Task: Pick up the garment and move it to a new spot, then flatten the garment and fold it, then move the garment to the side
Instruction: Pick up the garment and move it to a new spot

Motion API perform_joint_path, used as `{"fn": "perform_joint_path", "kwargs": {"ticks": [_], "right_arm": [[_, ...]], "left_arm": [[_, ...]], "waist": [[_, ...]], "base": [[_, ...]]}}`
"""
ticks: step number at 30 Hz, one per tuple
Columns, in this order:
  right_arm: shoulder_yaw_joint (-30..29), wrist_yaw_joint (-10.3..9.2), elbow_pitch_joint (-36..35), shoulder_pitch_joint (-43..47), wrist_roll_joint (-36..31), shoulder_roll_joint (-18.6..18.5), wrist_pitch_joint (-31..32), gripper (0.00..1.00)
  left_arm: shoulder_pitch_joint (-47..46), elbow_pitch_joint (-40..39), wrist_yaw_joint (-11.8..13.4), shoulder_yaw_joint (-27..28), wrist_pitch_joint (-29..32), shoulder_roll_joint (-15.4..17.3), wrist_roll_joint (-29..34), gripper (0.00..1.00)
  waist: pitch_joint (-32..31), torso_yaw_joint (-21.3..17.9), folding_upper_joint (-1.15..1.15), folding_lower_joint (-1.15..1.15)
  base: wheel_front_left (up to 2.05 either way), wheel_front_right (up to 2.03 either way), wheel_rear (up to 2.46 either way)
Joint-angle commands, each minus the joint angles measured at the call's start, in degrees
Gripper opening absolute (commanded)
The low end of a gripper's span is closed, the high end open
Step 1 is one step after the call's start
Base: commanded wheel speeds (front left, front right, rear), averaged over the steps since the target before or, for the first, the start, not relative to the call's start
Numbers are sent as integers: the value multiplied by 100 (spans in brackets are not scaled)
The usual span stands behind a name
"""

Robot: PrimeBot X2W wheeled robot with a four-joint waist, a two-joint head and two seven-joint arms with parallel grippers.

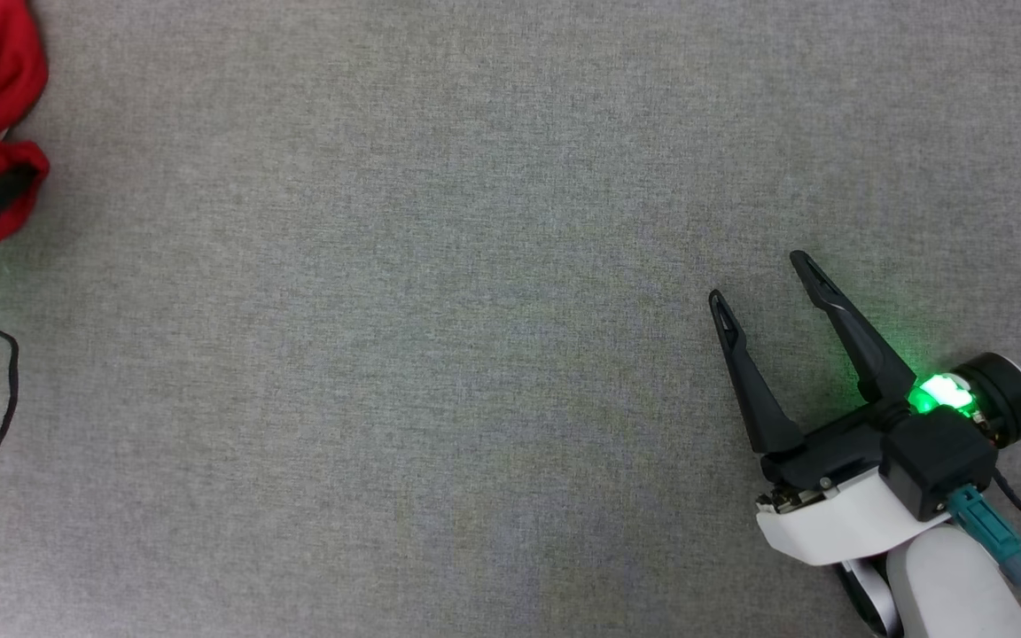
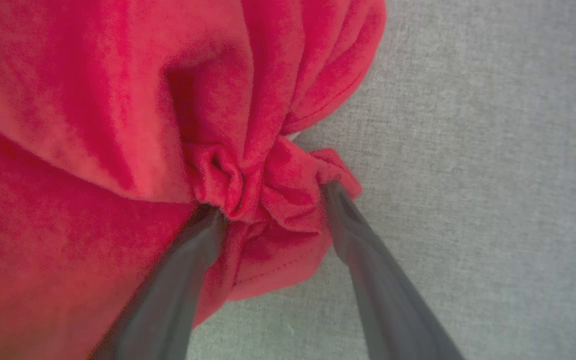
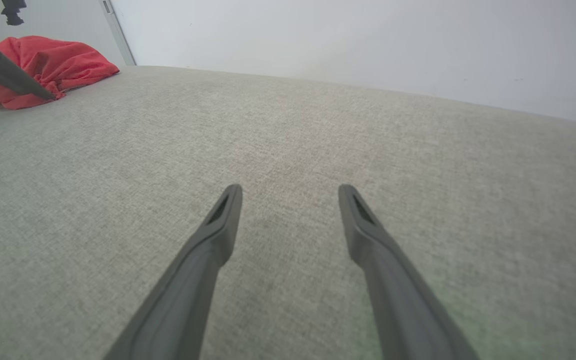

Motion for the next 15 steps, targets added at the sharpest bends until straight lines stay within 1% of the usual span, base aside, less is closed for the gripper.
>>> {"fn": "perform_joint_path", "kwargs": {"ticks": [1, 6, 8, 12, 15], "right_arm": [[-33, -4, 72, -71, -51, -32, -10, 100], [-33, -4, 139, -92, -42, 13, -10, 100], [-37, -4, 170, -76, -15, 38, -11, 100], [-75, -4, 251, -17, 16, 96, -11, 100], [-125, -4, 335, 60, 49, 153, -12, 100]], "left_arm": [[239, 95, -17, -197, 79, -287, -114, 0], [263, -103, -17, -209, -492, -214, -377, 0], [301, -260, -15, -254, -749, -109, -464, 0], [453, -778, -12, -580, -1359, 96, -512, 0], [580, -1140, -12, -884, -1803, 186, -526, 0]], "waist": [[-25, 12, 0, -1], [-256, 30, 0, -1], [-404, 22, 0, -1], [-746, -13, 0, -1], [-1029, -64, 0, -1]], "base": [[0, 0, 0], [0, 0, 0], [0, 0, 0], [0, 0, 0], [0, 0, 0]]}}
